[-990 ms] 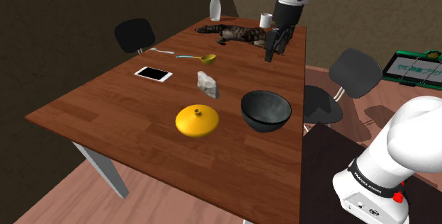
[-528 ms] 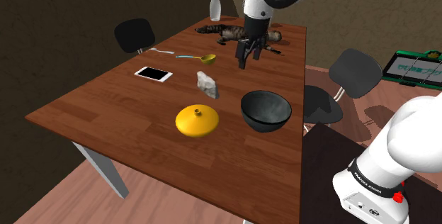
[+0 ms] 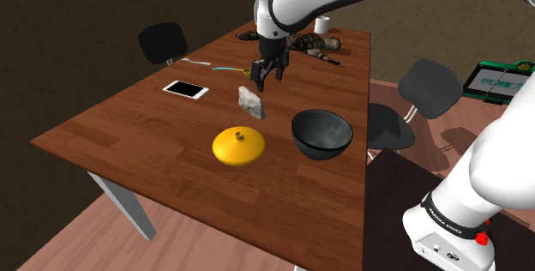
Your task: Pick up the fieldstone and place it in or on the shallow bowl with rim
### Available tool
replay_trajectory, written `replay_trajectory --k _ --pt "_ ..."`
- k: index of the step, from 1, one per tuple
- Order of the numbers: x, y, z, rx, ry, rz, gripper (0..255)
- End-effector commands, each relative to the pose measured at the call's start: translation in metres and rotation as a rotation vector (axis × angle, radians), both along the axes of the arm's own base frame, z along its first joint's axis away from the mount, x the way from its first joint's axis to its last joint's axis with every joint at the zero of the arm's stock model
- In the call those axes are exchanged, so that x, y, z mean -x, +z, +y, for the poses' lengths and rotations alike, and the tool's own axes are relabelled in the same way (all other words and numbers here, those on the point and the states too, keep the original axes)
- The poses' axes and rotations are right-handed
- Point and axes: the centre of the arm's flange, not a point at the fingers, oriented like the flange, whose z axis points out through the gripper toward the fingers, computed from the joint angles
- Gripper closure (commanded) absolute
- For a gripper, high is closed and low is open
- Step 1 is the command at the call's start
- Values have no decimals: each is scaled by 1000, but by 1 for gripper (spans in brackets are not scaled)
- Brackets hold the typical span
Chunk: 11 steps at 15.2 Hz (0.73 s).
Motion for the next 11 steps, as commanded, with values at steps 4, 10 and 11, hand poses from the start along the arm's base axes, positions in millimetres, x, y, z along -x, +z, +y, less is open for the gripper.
replay_trajectory --k 4,10,11 --pt "-48 -34 28 15 -2 -3 0" --pt "-60 -67 32 18 -3 -4 0" --pt "-60 -72 32 18 -3 -4 0"
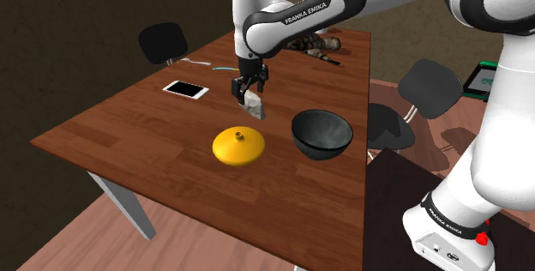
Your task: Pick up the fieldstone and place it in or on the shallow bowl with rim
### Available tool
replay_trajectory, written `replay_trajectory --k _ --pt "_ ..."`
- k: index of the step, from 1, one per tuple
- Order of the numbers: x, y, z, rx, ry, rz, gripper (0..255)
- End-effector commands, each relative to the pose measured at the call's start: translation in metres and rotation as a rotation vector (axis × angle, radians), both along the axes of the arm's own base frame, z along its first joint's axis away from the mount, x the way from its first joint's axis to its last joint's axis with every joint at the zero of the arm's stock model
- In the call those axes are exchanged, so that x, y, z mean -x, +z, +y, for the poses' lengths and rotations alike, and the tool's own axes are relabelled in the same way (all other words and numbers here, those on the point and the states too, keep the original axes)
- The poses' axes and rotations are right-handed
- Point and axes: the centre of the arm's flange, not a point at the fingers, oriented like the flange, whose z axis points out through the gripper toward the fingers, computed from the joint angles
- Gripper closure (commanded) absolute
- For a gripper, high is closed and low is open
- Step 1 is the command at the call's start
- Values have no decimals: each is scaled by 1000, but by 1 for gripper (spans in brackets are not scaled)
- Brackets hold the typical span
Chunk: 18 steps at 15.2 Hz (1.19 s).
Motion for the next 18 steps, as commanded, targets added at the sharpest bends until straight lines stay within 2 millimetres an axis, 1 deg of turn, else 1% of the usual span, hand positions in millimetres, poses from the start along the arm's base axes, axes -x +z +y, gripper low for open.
replay_trajectory --k 1,2,10,11,18 --pt "-1 -11 -1 0 0 -1 0" --pt "-1 -14 -1 0 0 -1 0" --pt "-1 -14 -1 0 0 -1 0" --pt "-1 -14 -1 0 0 -1 255" --pt "-1 -14 -1 0 0 -1 255"
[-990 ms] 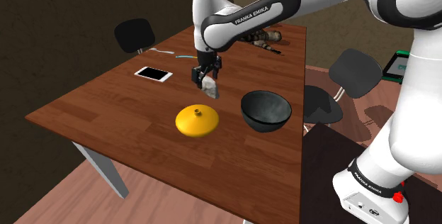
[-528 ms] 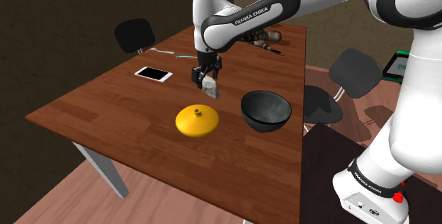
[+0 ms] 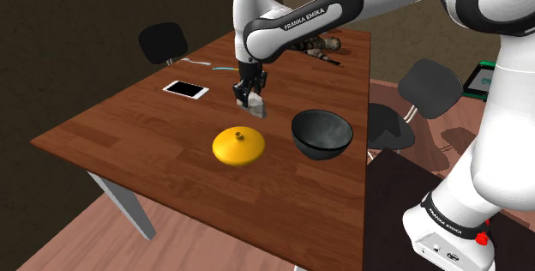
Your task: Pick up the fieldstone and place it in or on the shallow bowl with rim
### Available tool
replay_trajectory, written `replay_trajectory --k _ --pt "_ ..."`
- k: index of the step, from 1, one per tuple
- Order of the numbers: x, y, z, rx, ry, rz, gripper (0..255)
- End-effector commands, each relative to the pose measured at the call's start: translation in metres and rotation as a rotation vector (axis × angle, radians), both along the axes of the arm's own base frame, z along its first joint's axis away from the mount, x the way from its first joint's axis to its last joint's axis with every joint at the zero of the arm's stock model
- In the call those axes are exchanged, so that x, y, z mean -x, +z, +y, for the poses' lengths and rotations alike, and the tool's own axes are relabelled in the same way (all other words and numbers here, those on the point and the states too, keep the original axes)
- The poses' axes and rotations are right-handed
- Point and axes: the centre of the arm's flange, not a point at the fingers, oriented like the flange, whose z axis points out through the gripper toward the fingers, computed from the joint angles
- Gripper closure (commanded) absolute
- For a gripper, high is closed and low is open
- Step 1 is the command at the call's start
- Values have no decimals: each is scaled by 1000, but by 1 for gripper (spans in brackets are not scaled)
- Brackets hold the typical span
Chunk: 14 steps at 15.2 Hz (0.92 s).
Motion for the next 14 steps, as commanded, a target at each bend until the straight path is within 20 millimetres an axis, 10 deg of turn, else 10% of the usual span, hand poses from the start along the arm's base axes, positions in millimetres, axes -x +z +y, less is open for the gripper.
replay_trajectory --k 1,14 --pt "0 -1 0 1 0 2 255" --pt "0 62 0 1 0 2 255"
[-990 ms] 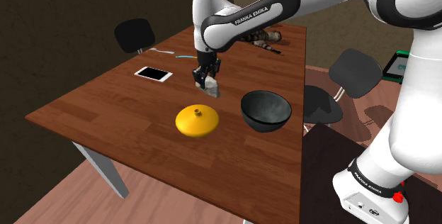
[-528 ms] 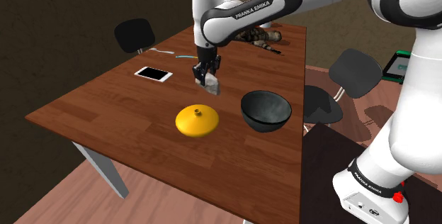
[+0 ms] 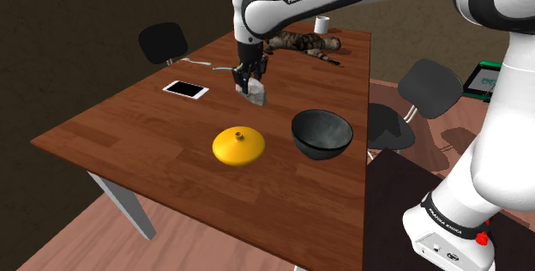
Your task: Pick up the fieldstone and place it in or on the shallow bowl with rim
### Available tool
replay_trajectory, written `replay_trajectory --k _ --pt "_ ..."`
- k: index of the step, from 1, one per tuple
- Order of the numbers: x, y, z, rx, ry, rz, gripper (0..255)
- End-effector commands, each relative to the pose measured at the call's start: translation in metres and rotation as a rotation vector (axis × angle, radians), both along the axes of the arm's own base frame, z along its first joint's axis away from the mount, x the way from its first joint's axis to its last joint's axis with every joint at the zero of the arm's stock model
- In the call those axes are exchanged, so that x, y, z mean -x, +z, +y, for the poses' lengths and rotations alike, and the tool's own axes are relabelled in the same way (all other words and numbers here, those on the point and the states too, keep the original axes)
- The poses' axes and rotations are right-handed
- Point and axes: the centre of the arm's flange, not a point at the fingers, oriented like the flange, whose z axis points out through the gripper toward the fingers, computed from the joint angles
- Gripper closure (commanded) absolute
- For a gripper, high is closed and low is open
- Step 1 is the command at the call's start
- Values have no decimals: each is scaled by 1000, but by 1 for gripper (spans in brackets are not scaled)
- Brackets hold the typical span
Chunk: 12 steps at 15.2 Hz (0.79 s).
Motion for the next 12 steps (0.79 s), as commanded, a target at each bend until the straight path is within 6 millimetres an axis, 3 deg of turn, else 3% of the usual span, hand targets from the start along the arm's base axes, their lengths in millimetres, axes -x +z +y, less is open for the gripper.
replay_trajectory --k 1,12 --pt "0 12 1 0 0 0 255" --pt "0 70 1 0 0 0 255"
